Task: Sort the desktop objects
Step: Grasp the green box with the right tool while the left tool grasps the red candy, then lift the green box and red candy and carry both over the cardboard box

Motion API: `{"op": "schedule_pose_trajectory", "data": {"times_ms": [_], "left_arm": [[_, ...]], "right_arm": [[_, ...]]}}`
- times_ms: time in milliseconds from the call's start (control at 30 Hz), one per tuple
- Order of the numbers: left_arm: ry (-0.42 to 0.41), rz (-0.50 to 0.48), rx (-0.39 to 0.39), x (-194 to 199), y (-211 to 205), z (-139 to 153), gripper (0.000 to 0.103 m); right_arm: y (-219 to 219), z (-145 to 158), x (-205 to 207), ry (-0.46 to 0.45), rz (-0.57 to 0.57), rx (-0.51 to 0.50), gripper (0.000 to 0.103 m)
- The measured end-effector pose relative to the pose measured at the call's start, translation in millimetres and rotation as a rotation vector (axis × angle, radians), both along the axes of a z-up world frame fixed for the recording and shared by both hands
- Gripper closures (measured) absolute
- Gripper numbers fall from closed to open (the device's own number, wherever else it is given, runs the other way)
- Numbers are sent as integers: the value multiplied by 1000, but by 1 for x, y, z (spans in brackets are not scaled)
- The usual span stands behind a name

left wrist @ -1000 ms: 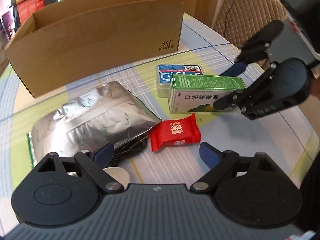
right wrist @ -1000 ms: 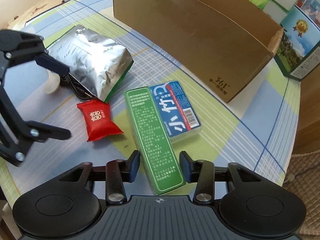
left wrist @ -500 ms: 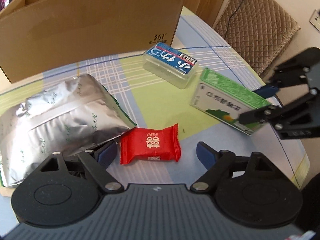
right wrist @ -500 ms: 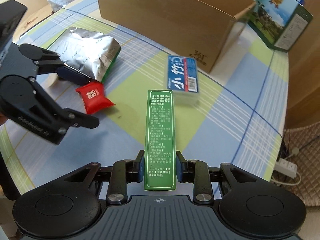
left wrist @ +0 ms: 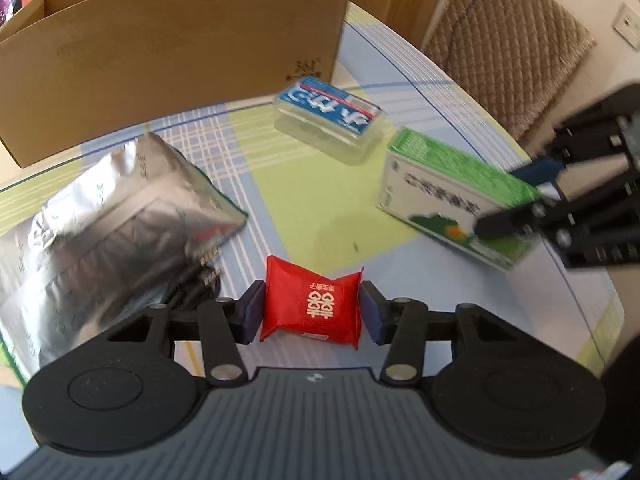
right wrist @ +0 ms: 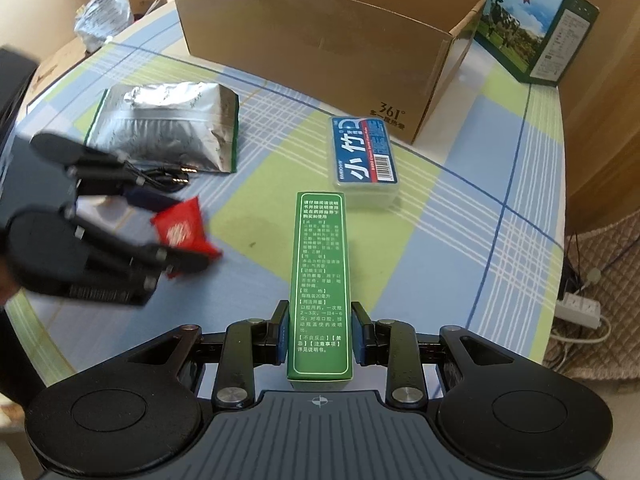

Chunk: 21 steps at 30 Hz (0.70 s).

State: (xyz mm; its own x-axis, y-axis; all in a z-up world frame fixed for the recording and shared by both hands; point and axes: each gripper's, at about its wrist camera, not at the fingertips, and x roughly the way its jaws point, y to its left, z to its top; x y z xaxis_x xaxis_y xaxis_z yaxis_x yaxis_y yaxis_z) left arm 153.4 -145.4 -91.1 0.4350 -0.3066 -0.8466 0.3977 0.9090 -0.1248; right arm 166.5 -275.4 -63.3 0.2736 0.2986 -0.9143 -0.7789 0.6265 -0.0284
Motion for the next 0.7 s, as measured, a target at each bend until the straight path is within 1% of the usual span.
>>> {"op": "schedule_pose_trajectory", "data": {"times_ms": [133,200,400,567,700], "left_arm": [[-5,-25,6,-26,8,2,63],[-14,-26,9,-38,12,2,62],[-46,-38,27,-55,17,-2,53],[-72,-56,27,-59,18,-4,51],[-94,-88,42,-59,16,-5,50]], "right_arm": [[3,4,-9,27,-44,30,76],[5,3,-14,52,-67,48,76],[11,-11,-23,75,-74,47,76],[11,-17,-20,76,-100,53,74],[17,-18,-20,42,-94,50,67]]}}
